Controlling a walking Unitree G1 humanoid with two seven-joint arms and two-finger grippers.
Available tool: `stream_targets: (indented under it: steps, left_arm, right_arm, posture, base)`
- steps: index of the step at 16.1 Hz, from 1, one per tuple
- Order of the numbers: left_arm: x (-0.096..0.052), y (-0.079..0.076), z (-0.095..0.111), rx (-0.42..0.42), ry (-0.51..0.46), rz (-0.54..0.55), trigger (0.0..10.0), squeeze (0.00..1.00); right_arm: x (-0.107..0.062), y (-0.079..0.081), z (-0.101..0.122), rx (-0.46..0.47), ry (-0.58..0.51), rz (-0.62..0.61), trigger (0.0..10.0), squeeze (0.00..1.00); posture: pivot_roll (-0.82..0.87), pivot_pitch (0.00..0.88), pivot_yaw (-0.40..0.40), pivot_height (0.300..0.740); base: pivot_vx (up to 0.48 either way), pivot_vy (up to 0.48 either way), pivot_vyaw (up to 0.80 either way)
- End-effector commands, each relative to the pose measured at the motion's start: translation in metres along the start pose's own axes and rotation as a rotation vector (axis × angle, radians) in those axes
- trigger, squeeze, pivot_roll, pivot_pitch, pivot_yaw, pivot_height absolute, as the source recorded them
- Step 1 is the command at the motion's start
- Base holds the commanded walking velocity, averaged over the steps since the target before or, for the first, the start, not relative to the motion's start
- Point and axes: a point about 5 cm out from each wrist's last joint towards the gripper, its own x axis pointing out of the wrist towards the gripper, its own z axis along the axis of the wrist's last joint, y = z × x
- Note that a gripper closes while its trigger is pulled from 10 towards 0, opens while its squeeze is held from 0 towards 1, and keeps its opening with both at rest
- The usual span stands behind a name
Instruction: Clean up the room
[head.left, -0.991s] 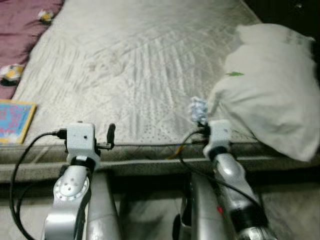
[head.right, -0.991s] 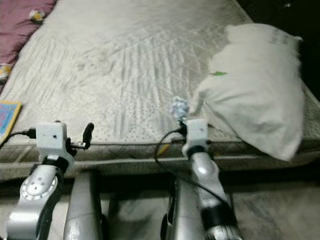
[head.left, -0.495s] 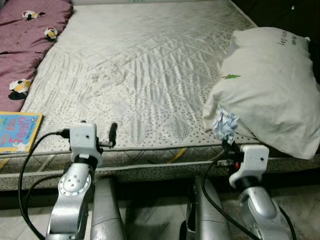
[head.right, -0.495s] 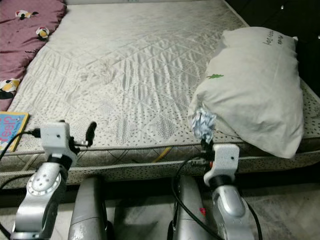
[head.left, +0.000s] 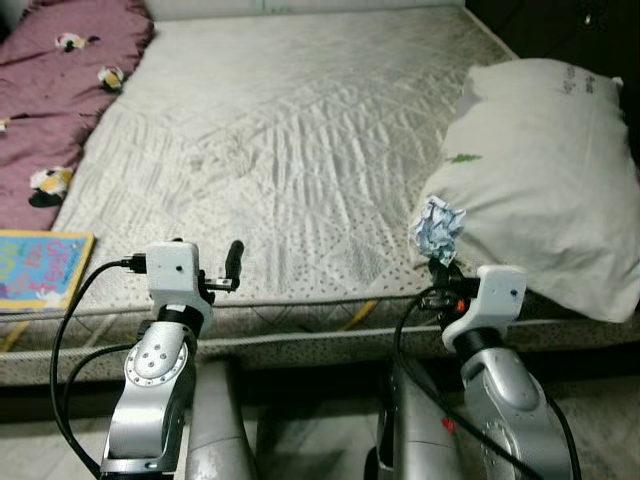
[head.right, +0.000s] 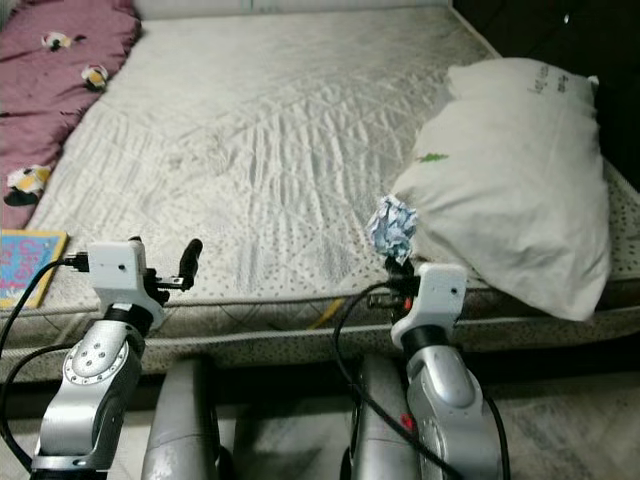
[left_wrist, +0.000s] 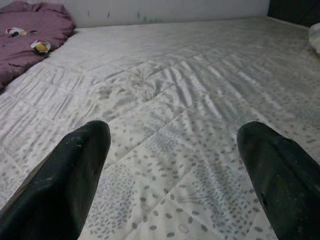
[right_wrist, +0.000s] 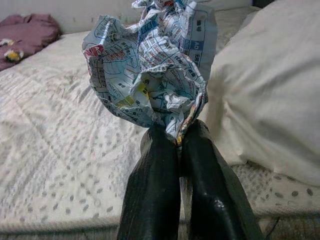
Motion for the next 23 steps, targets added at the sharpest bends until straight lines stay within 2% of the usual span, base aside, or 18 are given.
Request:
stream_targets:
  steps: [1,5,15,23]
  left_arm:
    - [0.0,-0.001,-0.003,0.003,0.009,-0.006,10.0,0.0]
    - [0.003,-0.004,-0.002,0.0,0.001,-0.008,10.0,0.0]
    - [0.006,-0.001,-0.001,0.047,-0.003,0.031,10.0,0.0]
    - [0.005,-0.003,-0.004,0.023,0.013,0.024,10.0,0.0]
  right_arm:
    - [0.004,-0.001,0.002,0.007,0.0,-0.005,10.0,0.0]
    - [0.009,-0.008,0.004,-0.001,-0.009,-0.035,10.0,0.0]
    - [0.012,-0.011,0.006,-0.018,-0.005,-0.044,10.0,0.0]
    - [0.014,-0.008,0.003,-0.03,0.009,-0.041,10.0,0.0]
  posture:
    - [-0.01,0.0,0.031,0.589]
    - [-0.01,0.0,0.03,0.632]
    - [-0.02,0.0,0.025,0.74]
    - [-0.01,0.0,0.019,0.74]
  base:
    - [0.0,0.0,0.0]
    - [0.0,0.0,0.0]
    - [0.0,0.0,0.0]
    - [0.0,0.0,0.0]
